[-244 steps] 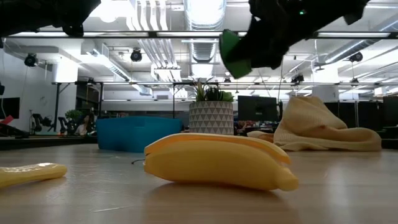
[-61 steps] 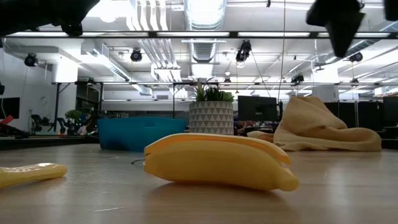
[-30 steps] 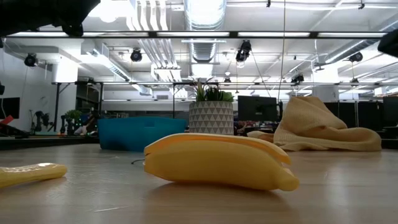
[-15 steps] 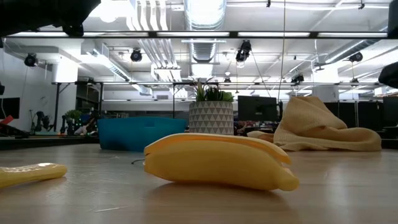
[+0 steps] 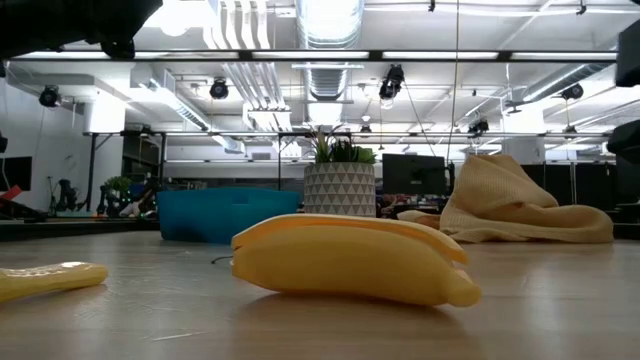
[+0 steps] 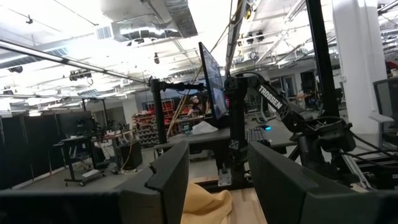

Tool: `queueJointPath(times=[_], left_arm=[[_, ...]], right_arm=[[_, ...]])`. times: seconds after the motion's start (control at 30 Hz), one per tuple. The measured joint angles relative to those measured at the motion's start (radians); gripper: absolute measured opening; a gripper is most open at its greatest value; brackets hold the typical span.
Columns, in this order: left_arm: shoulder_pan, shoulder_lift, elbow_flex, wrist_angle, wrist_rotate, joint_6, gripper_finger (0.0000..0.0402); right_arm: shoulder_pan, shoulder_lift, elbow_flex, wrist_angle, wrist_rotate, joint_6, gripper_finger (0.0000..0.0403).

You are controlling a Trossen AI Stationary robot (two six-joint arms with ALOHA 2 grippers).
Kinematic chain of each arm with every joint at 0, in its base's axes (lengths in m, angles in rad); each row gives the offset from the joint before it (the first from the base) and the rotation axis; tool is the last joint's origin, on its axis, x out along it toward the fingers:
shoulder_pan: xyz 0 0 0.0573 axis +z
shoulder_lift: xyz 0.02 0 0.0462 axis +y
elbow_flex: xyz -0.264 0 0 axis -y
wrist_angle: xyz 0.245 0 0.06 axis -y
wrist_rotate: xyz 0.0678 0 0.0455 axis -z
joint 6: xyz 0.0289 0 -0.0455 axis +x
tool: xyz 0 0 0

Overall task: Pick and placing Produce into tupperware
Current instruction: Put the green pear into the blue bin

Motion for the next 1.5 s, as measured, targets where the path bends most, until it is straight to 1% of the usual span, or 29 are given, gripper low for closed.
queueJointPath(times=[0.3, 0.4, 0.7, 0.8, 0.93, 1.03, 1.17, 1.33, 1.4, 1.5], left_arm=[[0.000, 0.000, 0.000, 0.000, 0.000, 0.000, 0.0151], [0.000, 0.000, 0.000, 0.000, 0.000, 0.000, 0.0151], [0.000, 0.001, 0.000, 0.000, 0.000, 0.000, 0.0151], [0.000, 0.001, 0.000, 0.000, 0.000, 0.000, 0.0151], [0.000, 0.000, 0.000, 0.000, 0.000, 0.000, 0.0151], [0.000, 0.000, 0.000, 0.000, 0.000, 0.000, 0.0151], [0.000, 0.001, 0.000, 0.000, 0.000, 0.000, 0.0151], [0.000, 0.000, 0.000, 0.000, 0.000, 0.000, 0.0151], [0.000, 0.000, 0.000, 0.000, 0.000, -0.001, 0.0151], [0.000, 0.001, 0.000, 0.003, 0.000, 0.000, 0.0151]], right_arm=[[-0.006, 0.000, -0.002, 0.002, 0.003, -0.019, 0.0368], [-0.006, 0.000, -0.003, 0.001, 0.003, -0.018, 0.0359], [-0.006, 0.000, -0.003, 0.001, 0.001, -0.022, 0.0271], [-0.006, 0.000, -0.003, 0.001, -0.015, -0.022, 0.0243], [-0.006, 0.000, -0.003, 0.001, -0.022, -0.028, 0.0217], [-0.006, 0.000, -0.003, 0.001, -0.022, -0.029, 0.0212], [-0.006, -0.002, 0.000, -0.004, -0.029, -0.038, 0.0218], [-0.013, -0.016, 0.023, -0.016, -0.033, -0.098, 0.0219], [-0.028, -0.027, 0.034, -0.020, -0.014, -0.126, 0.0219], [-0.056, -0.046, 0.040, -0.023, 0.065, -0.170, 0.0219]])
